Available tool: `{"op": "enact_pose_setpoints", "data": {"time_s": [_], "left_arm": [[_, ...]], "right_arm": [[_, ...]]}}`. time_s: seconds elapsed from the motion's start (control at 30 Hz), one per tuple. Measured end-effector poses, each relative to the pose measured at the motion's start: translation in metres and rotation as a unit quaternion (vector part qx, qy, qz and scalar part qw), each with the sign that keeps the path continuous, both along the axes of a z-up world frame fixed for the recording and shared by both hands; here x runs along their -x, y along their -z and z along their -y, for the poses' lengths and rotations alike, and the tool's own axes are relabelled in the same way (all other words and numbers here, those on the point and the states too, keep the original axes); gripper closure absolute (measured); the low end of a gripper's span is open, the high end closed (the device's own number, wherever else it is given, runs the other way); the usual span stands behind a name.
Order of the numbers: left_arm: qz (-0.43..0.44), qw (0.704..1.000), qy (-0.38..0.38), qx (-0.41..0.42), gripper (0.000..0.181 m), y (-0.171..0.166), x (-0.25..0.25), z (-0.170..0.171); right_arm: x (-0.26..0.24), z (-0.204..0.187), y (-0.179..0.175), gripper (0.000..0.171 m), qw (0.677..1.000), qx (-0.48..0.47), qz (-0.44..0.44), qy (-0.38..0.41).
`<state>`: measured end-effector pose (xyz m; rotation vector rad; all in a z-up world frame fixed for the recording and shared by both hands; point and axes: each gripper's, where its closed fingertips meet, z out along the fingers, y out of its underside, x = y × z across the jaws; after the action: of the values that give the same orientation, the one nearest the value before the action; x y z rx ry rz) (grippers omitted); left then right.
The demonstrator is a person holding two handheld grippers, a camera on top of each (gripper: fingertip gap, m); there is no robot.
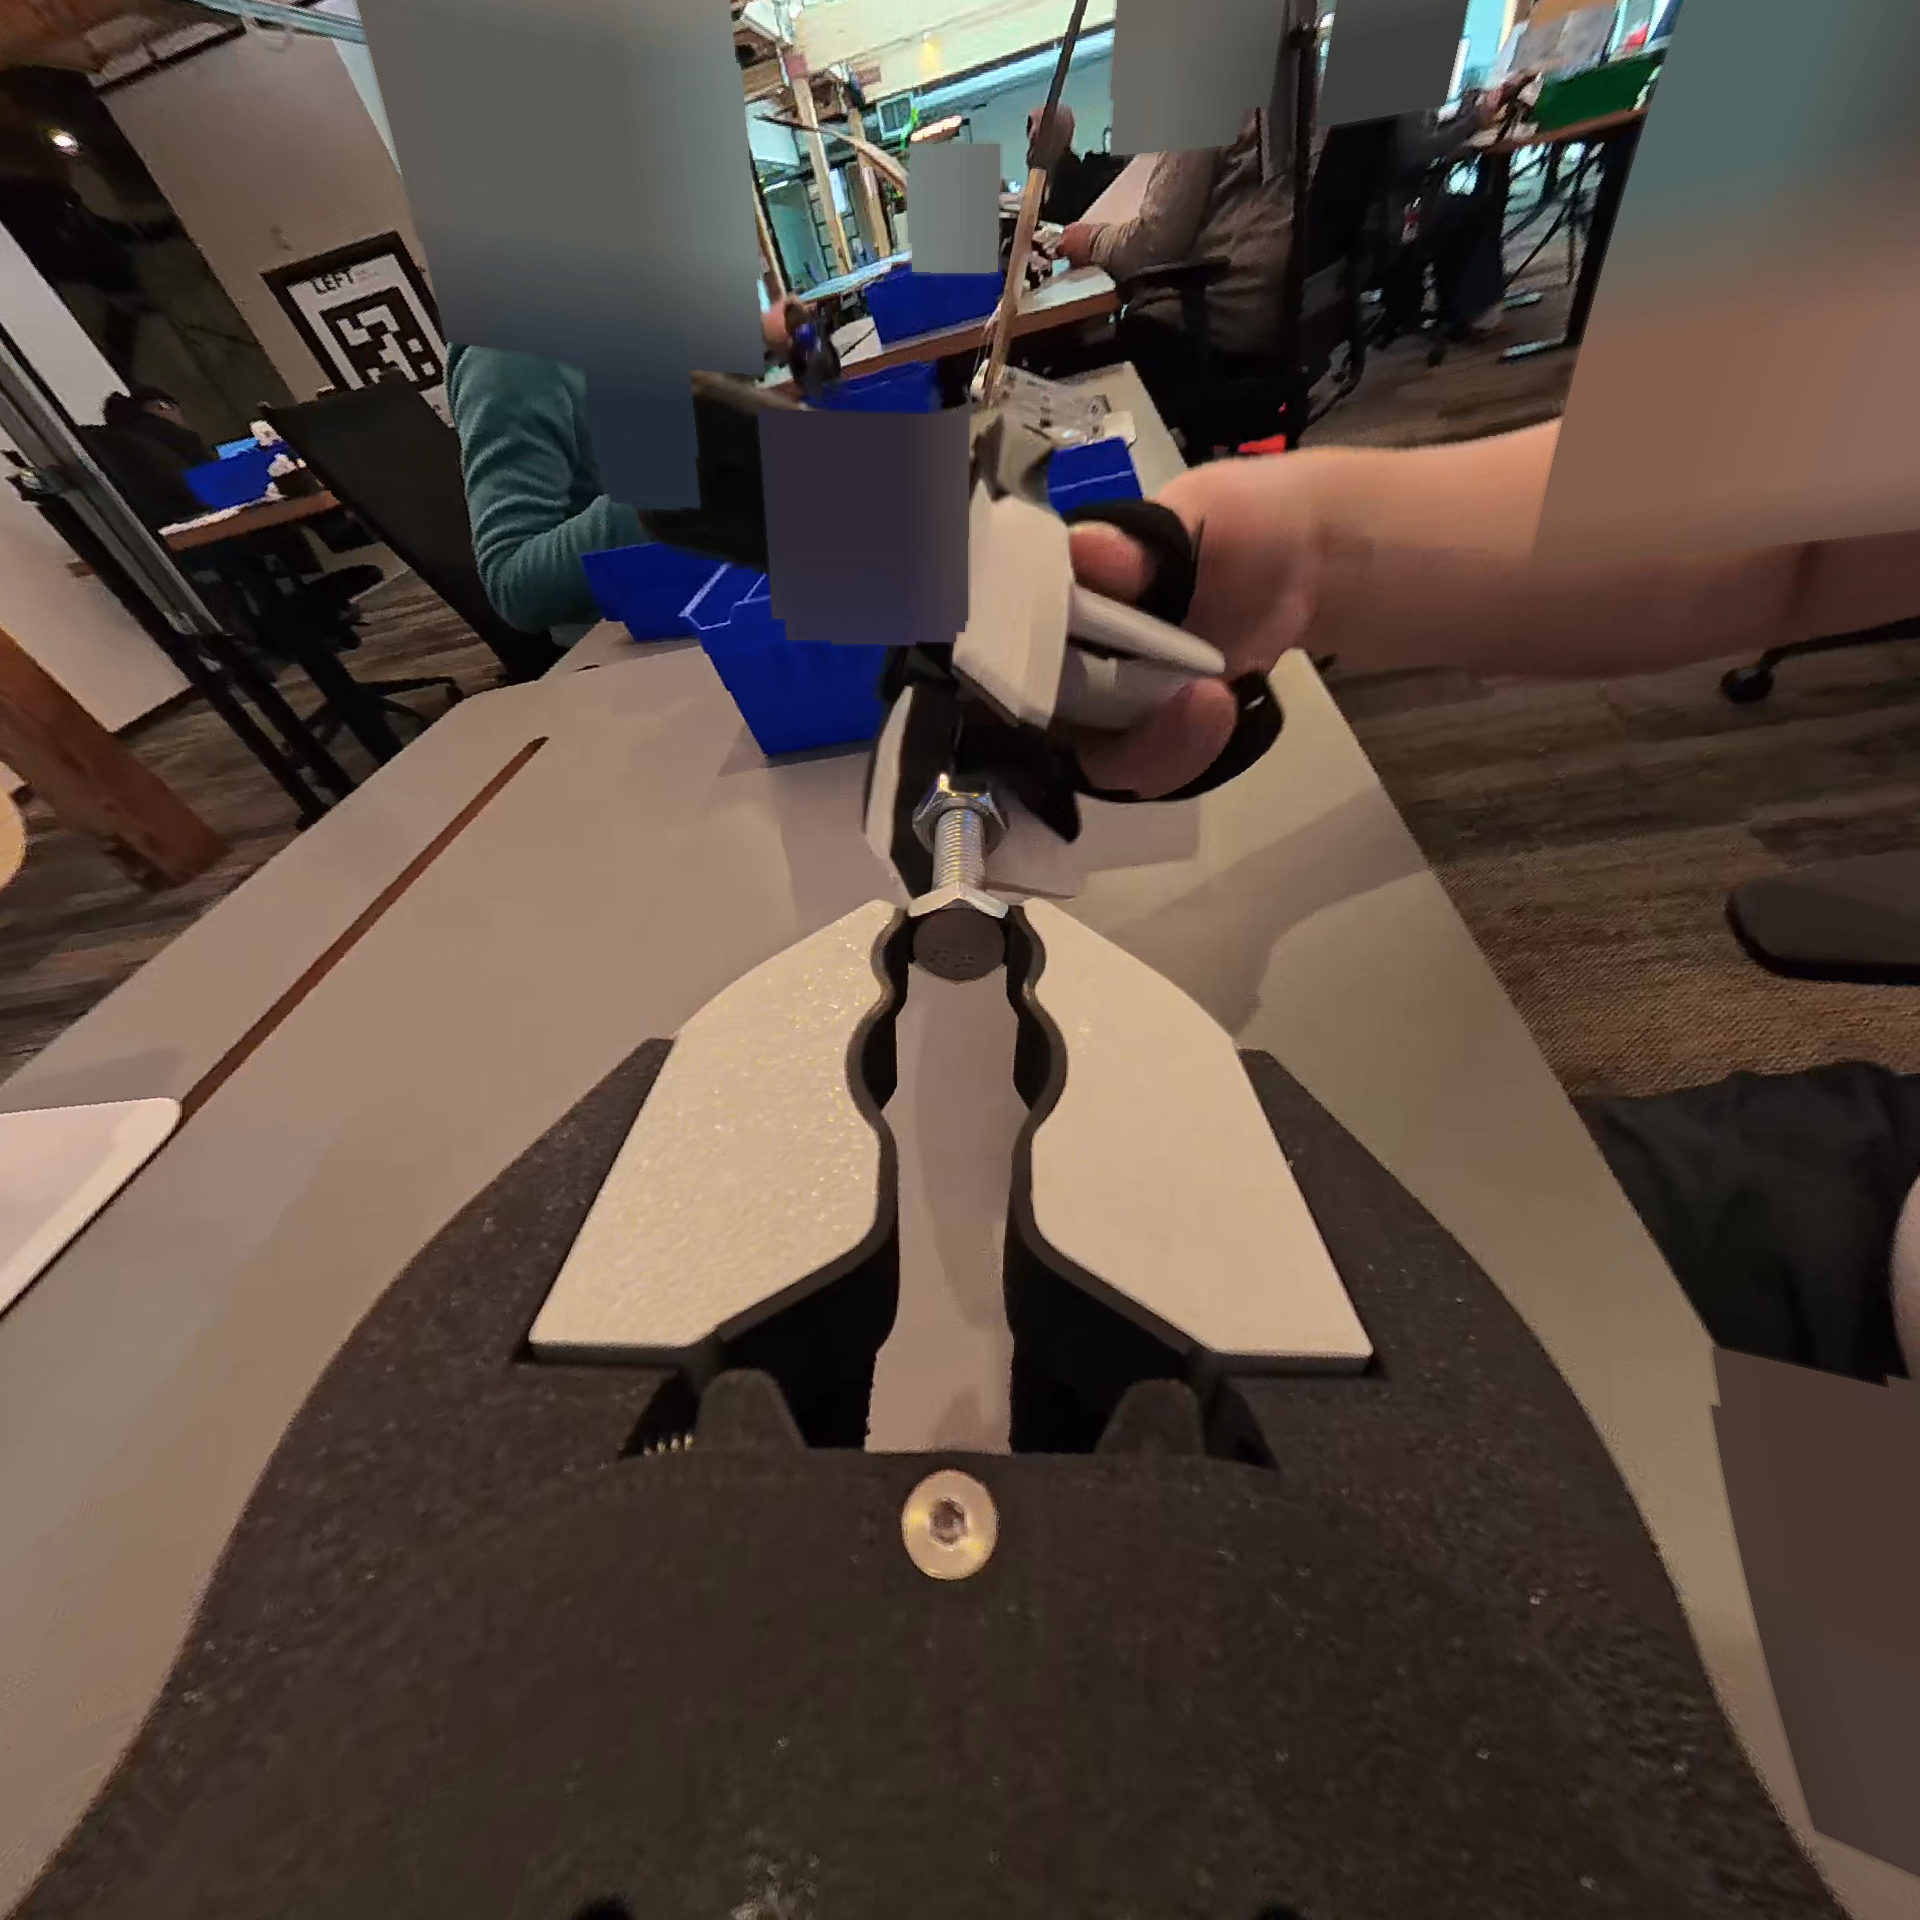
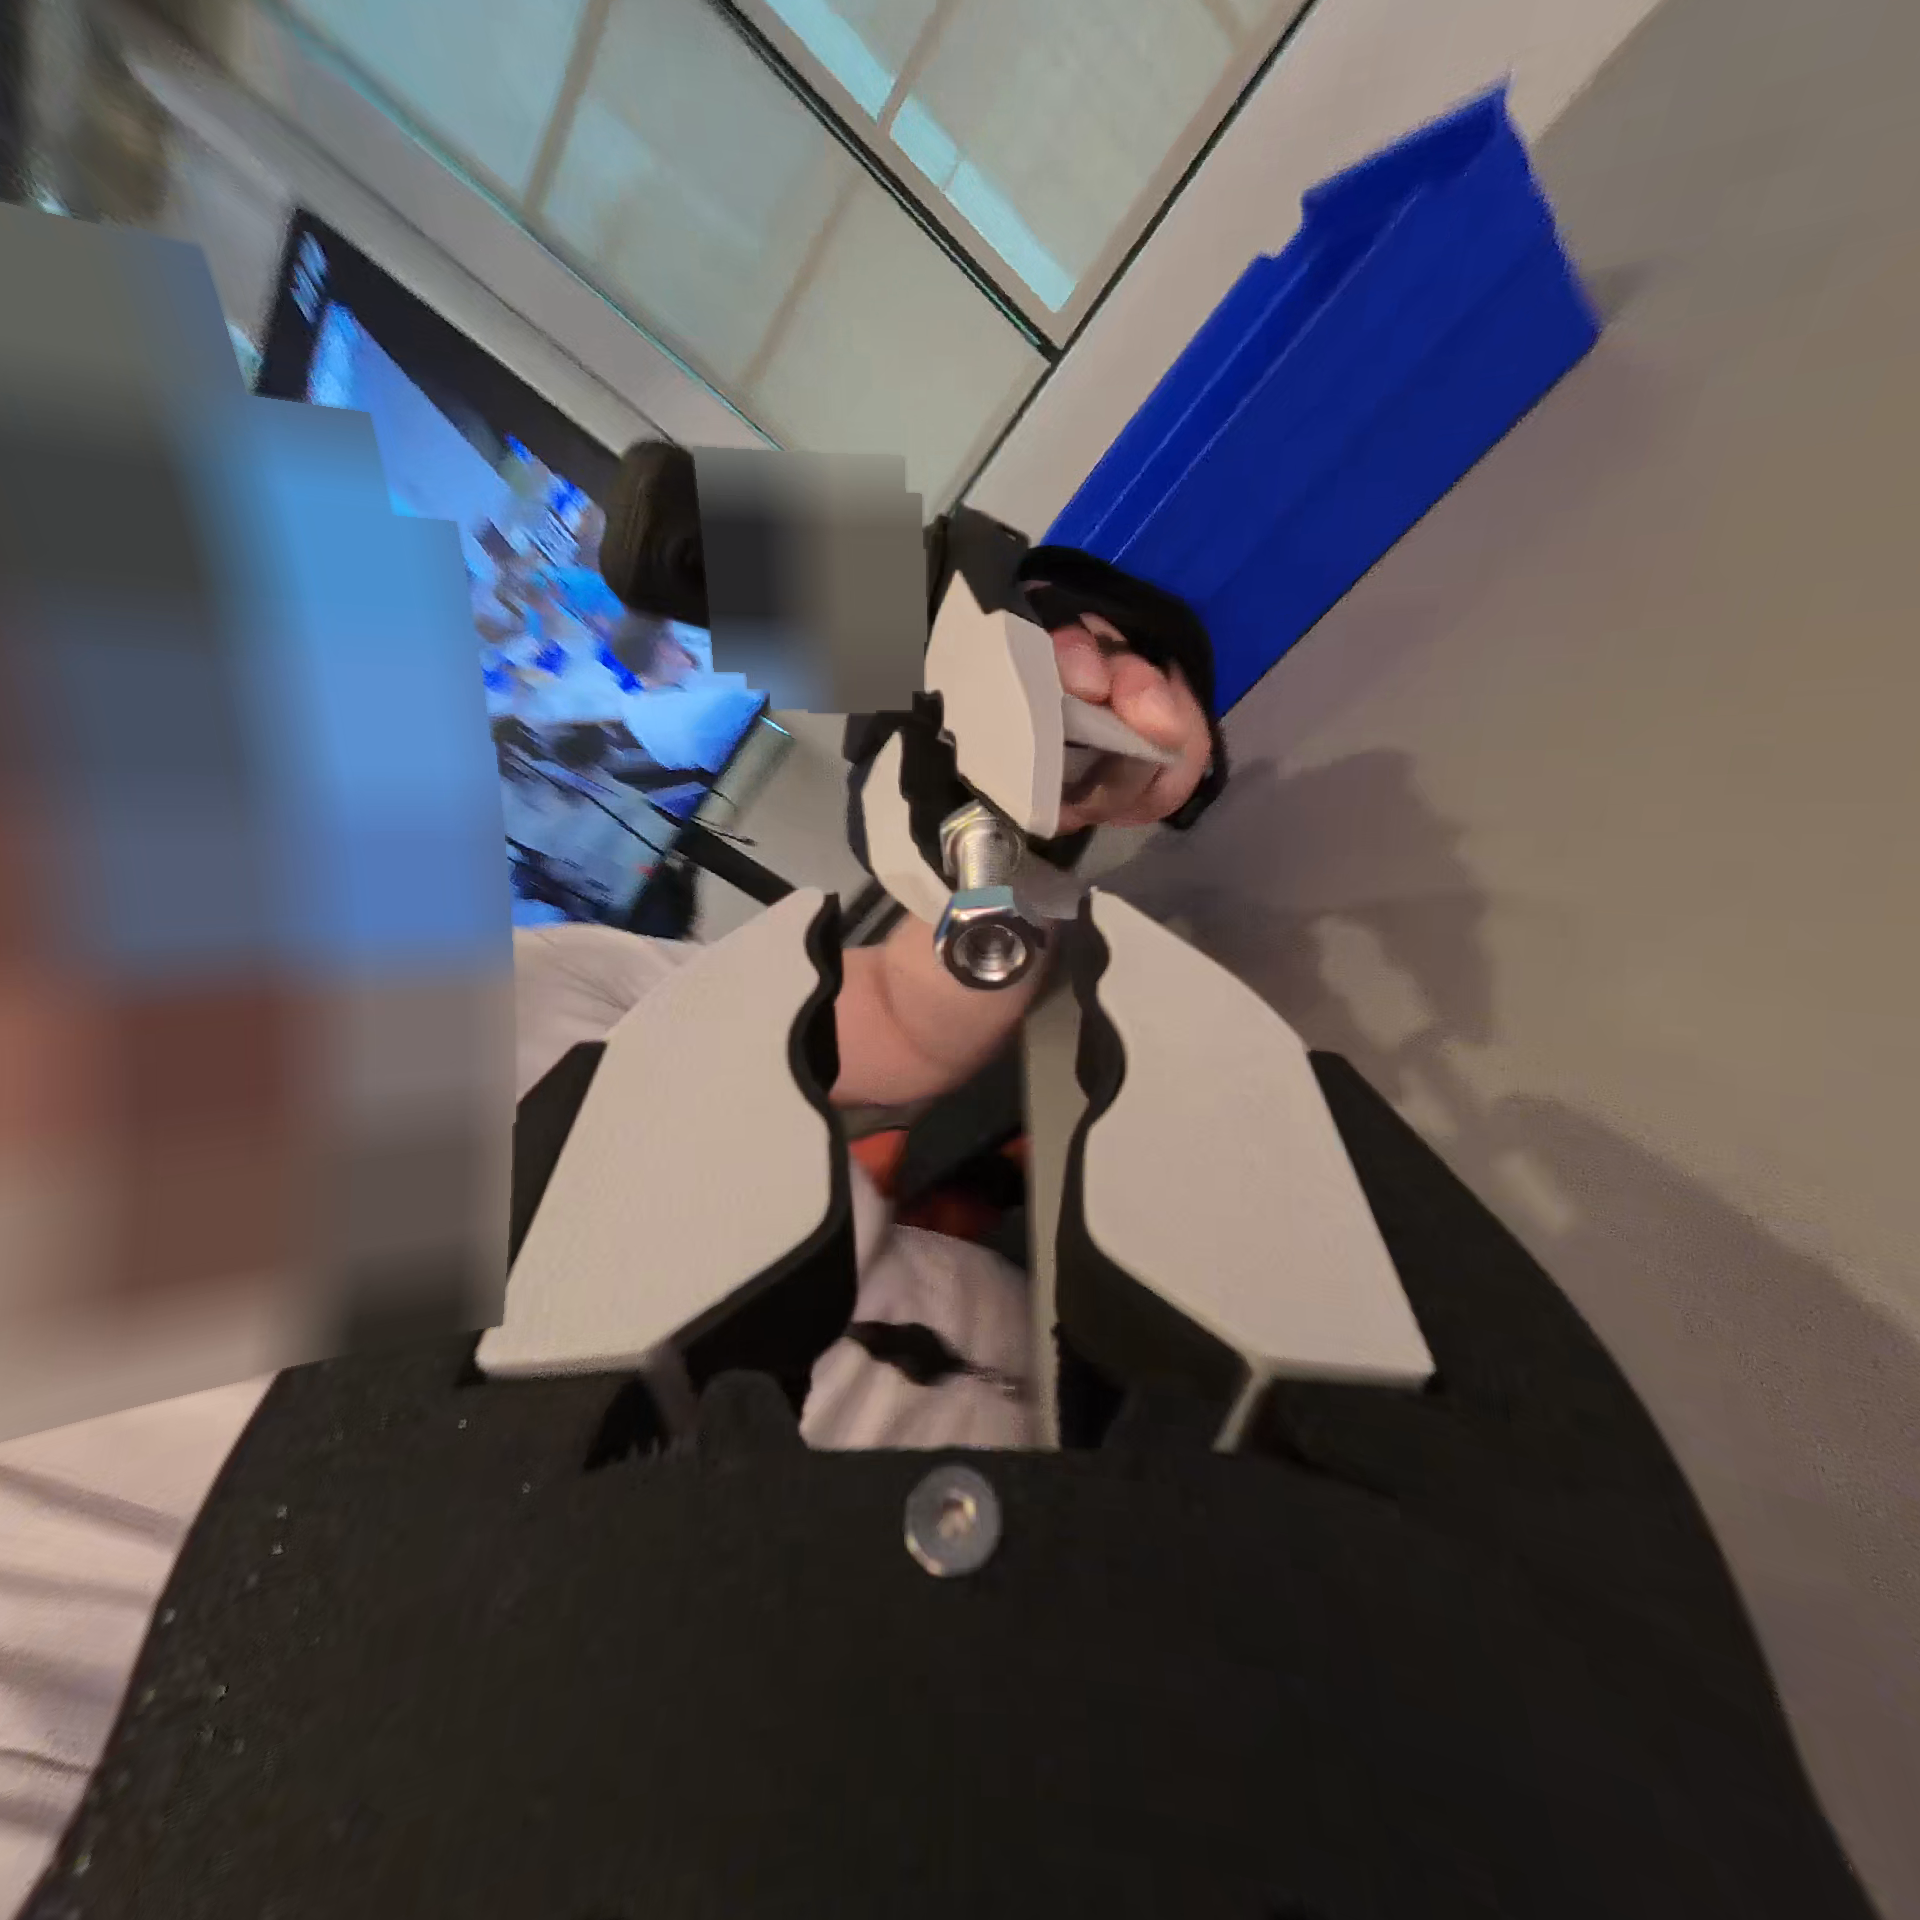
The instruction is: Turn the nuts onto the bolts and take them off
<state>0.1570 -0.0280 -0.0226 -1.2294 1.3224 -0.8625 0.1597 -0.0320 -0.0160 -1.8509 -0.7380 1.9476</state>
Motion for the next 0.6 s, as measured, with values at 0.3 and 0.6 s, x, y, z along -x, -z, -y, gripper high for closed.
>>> {"op": "enact_pose_setpoints", "data": {"time_s": [0.3, 0.6], "left_arm": [[-0.007, 1.0, -0.001, -0.014, 0.164, 0.001, -0.001, 0.001], [0.006, 0.996, 0.054, 0.07, 0.164, 0.0, -0.003, 0.014]], "right_arm": [[0.003, 0.001, 0.006, 0.154, 0.997, 0.08, 0.01, 0.0], [0.001, 0.012, 0.013, 0.153, 0.918, -0.388, 0.076, -0.03]]}}
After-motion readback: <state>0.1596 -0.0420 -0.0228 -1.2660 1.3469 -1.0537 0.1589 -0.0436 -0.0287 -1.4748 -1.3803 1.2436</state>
